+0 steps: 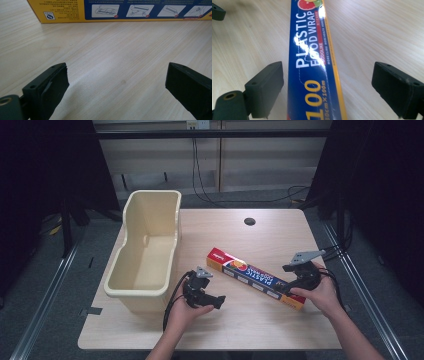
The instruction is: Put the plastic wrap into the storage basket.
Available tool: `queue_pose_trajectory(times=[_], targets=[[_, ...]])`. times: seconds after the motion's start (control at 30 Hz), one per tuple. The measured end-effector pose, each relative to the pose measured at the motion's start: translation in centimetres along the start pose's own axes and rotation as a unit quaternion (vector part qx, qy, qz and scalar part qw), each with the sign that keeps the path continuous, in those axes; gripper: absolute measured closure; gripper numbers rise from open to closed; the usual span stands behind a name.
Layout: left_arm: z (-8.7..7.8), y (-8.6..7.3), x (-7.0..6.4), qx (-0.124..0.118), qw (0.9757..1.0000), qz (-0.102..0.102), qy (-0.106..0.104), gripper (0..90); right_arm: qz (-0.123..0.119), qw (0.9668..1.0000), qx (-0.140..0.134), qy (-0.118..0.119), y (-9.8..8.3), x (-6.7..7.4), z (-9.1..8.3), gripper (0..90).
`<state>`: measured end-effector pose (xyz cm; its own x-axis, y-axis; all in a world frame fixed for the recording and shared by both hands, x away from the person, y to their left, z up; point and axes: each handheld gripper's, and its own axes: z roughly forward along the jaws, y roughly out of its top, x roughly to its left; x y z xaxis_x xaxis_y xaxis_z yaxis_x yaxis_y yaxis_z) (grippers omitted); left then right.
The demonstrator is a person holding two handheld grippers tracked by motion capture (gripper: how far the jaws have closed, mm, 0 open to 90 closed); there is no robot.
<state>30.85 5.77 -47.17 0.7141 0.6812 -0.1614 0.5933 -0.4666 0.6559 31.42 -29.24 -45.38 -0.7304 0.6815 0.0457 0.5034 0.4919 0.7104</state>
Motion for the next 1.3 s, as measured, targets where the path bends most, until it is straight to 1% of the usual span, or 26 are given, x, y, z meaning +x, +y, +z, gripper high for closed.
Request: queue_pose_trajectory(times=[0.07,0.1,0.17,0.2,0.3,0.33,0.4,0.53,0.57,0.6,0.63,0.7,0.73,0.77,0.8,0.9,0.93,0.97,1.0,1.03,1.07,1.1,1.17,1.2,1.27,1.3], targets=[[0.0,0.0,0.0,-0.006,1.0,-0.005,0.0,4.4,-0.002,1.0,0.003,-0.002,0.3,0.1,0.3,10.2],[-0.2,0.0,0.1,0.003,1.0,-0.002,0.001,4.4,-0.004,1.0,0.005,0.0,0.5,0.2,0.5,10.2],[-0.2,-0.1,0.2,-0.001,1.0,-0.004,0.001,4.4,-0.007,0.9999,0.008,-0.004,0.8,0.3,0.9,9.9],[-0.1,-0.1,0.2,-0.005,0.9999,-0.01,0.001,4.4,-0.008,0.9999,0.009,0.004,1.0,0.4,1.1,10.0],[-0.1,-0.1,0.3,-0.004,0.9999,-0.01,-0.003,4.4,-0.011,0.9999,0.013,0.002,1.3,0.6,1.5,10.0],[0.0,-0.1,0.2,-0.006,0.9999,-0.013,0.0,4.4,-0.012,0.9998,0.012,0.008,1.4,0.7,1.7,9.9],[0.0,-0.2,0.3,0.002,1.0,-0.005,-0.003,4.4,-0.015,0.9996,0.021,0.01,2.0,0.9,2.5,9.2],[0.0,-0.2,0.3,0.001,1.0,-0.006,-0.005,4.4,-0.015,0.9995,0.026,0.013,2.6,1.0,3.4,9.6],[0.0,-0.1,0.3,0.003,1.0,-0.005,-0.005,4.4,-0.018,0.9993,0.03,0.017,2.8,0.9,3.7,9.9],[0.0,-0.2,0.2,-0.003,0.9999,-0.011,-0.005,4.4,-0.015,0.999,0.037,0.02,3.1,0.8,4.2,10.2],[0.0,-0.1,0.2,-0.003,0.9999,-0.011,-0.007,4.4,-0.015,0.999,0.037,0.02,3.1,0.8,4.2,10.2],[0.0,-0.1,0.4,0.0,1.0,-0.007,-0.004,4.4,-0.016,0.9987,0.045,0.018,3.4,0.9,5.0,12.7],[0.0,-0.1,0.3,-0.001,0.9999,-0.012,-0.003,4.4,-0.015,0.9986,0.05,0.011,3.5,1.0,5.1,13.3],[0.0,-0.1,0.3,-0.001,0.9999,-0.012,-0.003,4.4,-0.015,0.9986,0.05,0.011,3.5,1.0,5.1,13.3],[-0.1,-0.2,0.3,-0.001,0.9999,-0.014,-0.004,4.5,-0.022,0.9979,0.061,0.008,3.6,1.1,5.4,16.4],[0.0,-0.2,0.4,0.0,0.9999,-0.013,-0.003,4.5,-0.014,0.9971,0.074,0.014,3.7,1.2,5.7,22.4],[0.0,-0.2,0.4,0.0,1.0,-0.008,-0.004,4.5,-0.012,0.9964,0.083,0.012,3.7,1.2,5.8,24.0],[0.0,-0.2,0.4,-0.003,0.9999,-0.012,-0.003,4.5,-0.014,0.9961,0.086,0.013,3.6,1.2,5.9,26.3],[0.0,-0.2,0.3,-0.003,0.9999,-0.013,-0.003,4.5,-0.014,0.995,0.099,0.007,3.6,1.2,6.0,27.9],[-0.1,-0.2,0.4,-0.003,0.9999,-0.013,-0.004,4.5,-0.018,0.9951,0.096,0.01,3.6,1.1,6.1,30.2],[-0.1,-0.1,0.4,-0.001,0.9999,-0.012,-0.003,4.5,-0.021,0.9954,0.092,0.02,3.6,1.1,6.0,35.5],[-0.1,-0.1,0.4,0.0,0.9999,-0.012,-0.003,4.5,-0.022,0.9953,0.091,0.025,3.6,1.1,6.0,38.2],[-0.2,-0.1,0.4,0.003,0.9999,-0.011,-0.006,4.5,-0.026,0.9952,0.091,0.024,3.5,1.2,5.9,38.8],[-0.1,-0.1,0.3,-0.004,0.9999,-0.013,-0.005,4.5,-0.027,0.9952,0.091,0.022,3.5,1.3,5.9,39.3],[-0.3,0.1,0.4,-0.004,0.9999,-0.014,-0.009,4.4,-0.04,0.9951,0.087,0.026,3.5,1.2,5.9,40.6],[-0.3,0.1,0.4,-0.006,0.9998,-0.015,-0.01,4.4,-0.036,0.9951,0.089,0.025,3.5,1.3,5.8,41.0]])
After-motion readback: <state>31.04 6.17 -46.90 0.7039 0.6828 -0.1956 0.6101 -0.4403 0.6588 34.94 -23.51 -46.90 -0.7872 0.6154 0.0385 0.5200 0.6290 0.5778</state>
